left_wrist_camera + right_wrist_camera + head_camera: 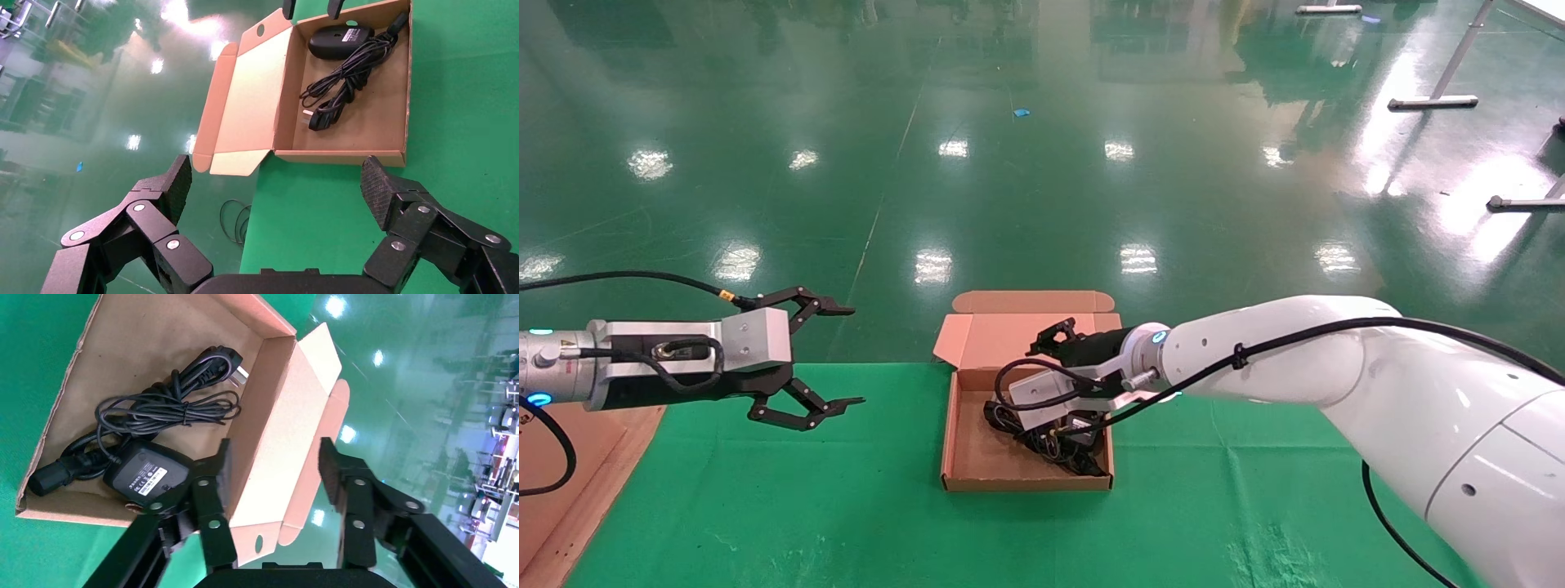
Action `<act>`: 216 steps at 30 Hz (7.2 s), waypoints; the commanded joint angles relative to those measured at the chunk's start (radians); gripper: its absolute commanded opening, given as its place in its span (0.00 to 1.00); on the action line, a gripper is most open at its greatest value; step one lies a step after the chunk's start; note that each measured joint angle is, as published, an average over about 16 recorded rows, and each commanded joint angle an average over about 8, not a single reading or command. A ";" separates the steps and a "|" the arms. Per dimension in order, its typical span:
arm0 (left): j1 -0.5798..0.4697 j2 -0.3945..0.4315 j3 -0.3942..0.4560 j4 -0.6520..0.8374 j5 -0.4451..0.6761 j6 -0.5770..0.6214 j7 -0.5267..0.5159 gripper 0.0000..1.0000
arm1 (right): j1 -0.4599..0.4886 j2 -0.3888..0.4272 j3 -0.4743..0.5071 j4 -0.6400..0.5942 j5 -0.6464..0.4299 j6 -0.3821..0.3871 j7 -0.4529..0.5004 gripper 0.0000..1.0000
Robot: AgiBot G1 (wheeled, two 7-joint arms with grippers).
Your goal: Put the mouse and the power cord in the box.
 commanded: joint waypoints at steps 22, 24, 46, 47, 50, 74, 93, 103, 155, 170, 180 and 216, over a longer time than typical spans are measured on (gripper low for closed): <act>0.004 -0.002 -0.003 -0.008 -0.001 0.001 -0.007 1.00 | 0.000 0.005 0.005 0.003 -0.002 -0.004 -0.001 1.00; 0.012 -0.006 -0.011 -0.023 -0.006 0.003 -0.020 1.00 | -0.006 0.012 0.015 0.009 0.006 -0.012 0.004 1.00; 0.258 -0.132 -0.232 -0.460 -0.126 0.053 -0.383 1.00 | -0.218 0.270 0.363 0.234 0.295 -0.296 0.194 1.00; 0.269 -0.138 -0.242 -0.481 -0.132 0.055 -0.400 1.00 | -0.228 0.282 0.380 0.244 0.309 -0.310 0.203 1.00; 0.305 -0.156 -0.274 -0.544 -0.149 0.062 -0.452 1.00 | -0.259 0.320 0.431 0.277 0.352 -0.351 0.230 1.00; 0.588 -0.301 -0.529 -1.048 -0.289 0.120 -0.871 1.00 | -0.507 0.625 0.837 0.542 0.691 -0.683 0.452 1.00; 0.724 -0.367 -0.651 -1.297 -0.354 0.148 -1.063 1.00 | -0.637 0.782 1.048 0.680 0.869 -0.856 0.560 1.00; 0.716 -0.365 -0.643 -1.277 -0.352 0.146 -1.055 1.00 | -0.626 0.770 1.031 0.669 0.854 -0.841 0.554 1.00; 0.708 -0.363 -0.637 -1.261 -0.348 0.144 -1.048 1.00 | -0.617 0.760 1.017 0.659 0.841 -0.830 0.550 1.00; 0.708 -0.363 -0.637 -1.261 -0.348 0.144 -1.048 1.00 | -0.617 0.760 1.017 0.659 0.841 -0.830 0.550 1.00; 0.708 -0.363 -0.637 -1.261 -0.348 0.144 -1.048 1.00 | -0.617 0.760 1.017 0.659 0.841 -0.830 0.550 1.00; 0.708 -0.363 -0.637 -1.261 -0.348 0.144 -1.048 1.00 | -0.617 0.760 1.017 0.659 0.841 -0.830 0.550 1.00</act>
